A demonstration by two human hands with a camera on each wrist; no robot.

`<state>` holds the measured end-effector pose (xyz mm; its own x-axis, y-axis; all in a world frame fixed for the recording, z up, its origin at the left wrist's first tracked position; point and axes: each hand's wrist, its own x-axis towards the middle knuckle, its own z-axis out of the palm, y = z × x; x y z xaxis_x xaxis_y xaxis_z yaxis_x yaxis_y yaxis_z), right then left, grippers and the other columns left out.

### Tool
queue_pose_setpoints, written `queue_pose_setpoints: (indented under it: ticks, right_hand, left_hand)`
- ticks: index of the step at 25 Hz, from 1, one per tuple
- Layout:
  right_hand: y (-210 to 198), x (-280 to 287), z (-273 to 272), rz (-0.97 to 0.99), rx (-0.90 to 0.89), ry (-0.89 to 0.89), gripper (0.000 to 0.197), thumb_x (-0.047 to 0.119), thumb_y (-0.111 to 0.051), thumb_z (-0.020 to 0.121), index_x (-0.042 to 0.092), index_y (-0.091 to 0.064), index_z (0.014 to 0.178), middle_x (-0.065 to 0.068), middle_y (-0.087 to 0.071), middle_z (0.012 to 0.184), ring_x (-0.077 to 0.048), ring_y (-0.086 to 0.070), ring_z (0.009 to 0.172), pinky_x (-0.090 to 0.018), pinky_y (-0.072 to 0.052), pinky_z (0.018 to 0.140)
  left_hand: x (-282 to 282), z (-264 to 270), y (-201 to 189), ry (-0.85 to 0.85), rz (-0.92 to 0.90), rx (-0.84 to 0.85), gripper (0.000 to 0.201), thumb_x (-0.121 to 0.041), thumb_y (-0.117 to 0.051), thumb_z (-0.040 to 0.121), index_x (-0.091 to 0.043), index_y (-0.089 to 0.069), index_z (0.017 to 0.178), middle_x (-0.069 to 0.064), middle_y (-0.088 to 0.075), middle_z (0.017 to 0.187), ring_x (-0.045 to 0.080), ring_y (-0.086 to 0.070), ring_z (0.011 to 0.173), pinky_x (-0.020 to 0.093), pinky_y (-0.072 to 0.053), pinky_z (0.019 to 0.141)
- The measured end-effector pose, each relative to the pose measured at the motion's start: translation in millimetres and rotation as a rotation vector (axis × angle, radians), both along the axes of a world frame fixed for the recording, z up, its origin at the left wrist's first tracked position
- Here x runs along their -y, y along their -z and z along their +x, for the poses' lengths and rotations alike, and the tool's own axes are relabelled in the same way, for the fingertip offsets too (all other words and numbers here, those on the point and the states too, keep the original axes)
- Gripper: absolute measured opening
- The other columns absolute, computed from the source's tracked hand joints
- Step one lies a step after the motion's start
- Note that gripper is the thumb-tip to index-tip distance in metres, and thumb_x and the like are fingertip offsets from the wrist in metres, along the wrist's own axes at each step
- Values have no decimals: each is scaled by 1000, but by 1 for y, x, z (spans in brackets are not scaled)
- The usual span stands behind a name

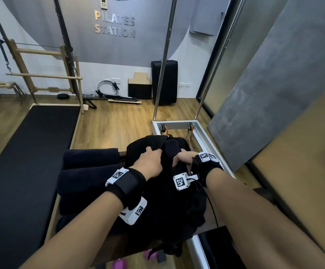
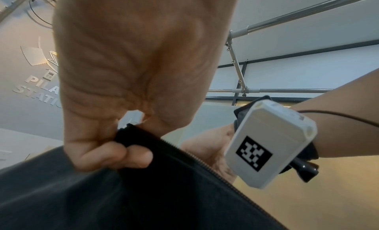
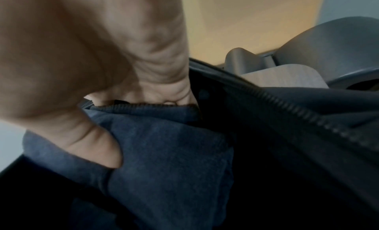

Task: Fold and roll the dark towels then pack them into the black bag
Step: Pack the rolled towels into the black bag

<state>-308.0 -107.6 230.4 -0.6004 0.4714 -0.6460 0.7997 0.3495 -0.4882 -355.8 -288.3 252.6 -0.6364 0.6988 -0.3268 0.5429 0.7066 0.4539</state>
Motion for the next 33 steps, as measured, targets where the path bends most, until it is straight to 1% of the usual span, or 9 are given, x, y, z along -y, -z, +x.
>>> queue_pose_setpoints:
  ticks: [4,7,10,12,15,19,23,26,33]
  right_hand:
    - [4,-15,12,5,6,6,57,17,-71,79,8,-56,133,-23,-66,107,-39,-63,80,-47,-56,92]
    - [2,-19,14,93,12,121,44,8,-69,76,5,-68,121,-25,-69,111,-41,-67,94,-45,-57,90]
    - [5,-11,1,163,99,85,30,-1,-58,96,-8,-67,124,-26,-65,128,-42,-59,128,-41,-49,106]
    - [9,-3,-6,58,102,93,22,8,-60,98,-9,-69,108,-24,-67,116,-40,-57,132,-37,-49,95]
    - [25,-8,-10,-32,33,165,55,42,-65,98,-2,-61,131,-21,-67,130,-37,-63,125,-38,-49,106]
    - [45,-14,-13,332,170,-19,81,67,-39,102,2,-46,150,-21,-53,149,-34,-53,136,-40,-37,114]
    - [52,-23,-7,411,103,-115,61,40,-48,106,10,-36,158,-19,-56,146,-37,-55,133,-49,-42,113]
    - [52,-23,-15,253,-92,188,90,31,-65,100,11,-5,165,-23,-41,158,-41,-43,144,-48,-33,120]
    - [50,-39,-21,48,-263,452,57,7,-73,87,-6,-54,139,-19,-65,115,-34,-61,96,-38,-47,88]
  left_hand:
    - [6,0,3,-54,22,-43,37,-3,-50,99,-9,-47,136,10,-39,124,40,-58,111,44,-47,83]
    - [8,-2,2,-56,48,-45,31,-2,-48,98,-10,-48,128,8,-40,121,35,-54,101,43,-45,80]
    - [9,-2,1,-40,60,-37,28,-2,-47,98,-10,-50,125,8,-41,120,33,-54,97,44,-48,81]
    - [9,-2,1,-31,61,-40,30,-2,-48,99,-9,-50,128,7,-40,117,35,-56,99,44,-49,82]
    - [8,-1,1,-19,52,-48,33,-3,-48,100,-9,-49,132,6,-40,118,33,-55,97,43,-48,80]
    - [3,-1,-3,-22,35,-48,40,-4,-50,99,-9,-47,139,7,-42,123,36,-59,105,44,-51,84]
    - [3,3,-4,-29,48,-53,66,-3,-51,101,-7,-25,161,11,-39,136,38,-60,110,44,-50,84]
    - [8,7,-3,-5,34,-66,78,-2,-50,102,-7,-7,167,13,-33,144,34,-59,98,41,-49,79]
    - [18,27,0,116,-112,-48,107,-10,-64,96,-15,16,166,11,-14,160,20,-49,74,33,-39,65]
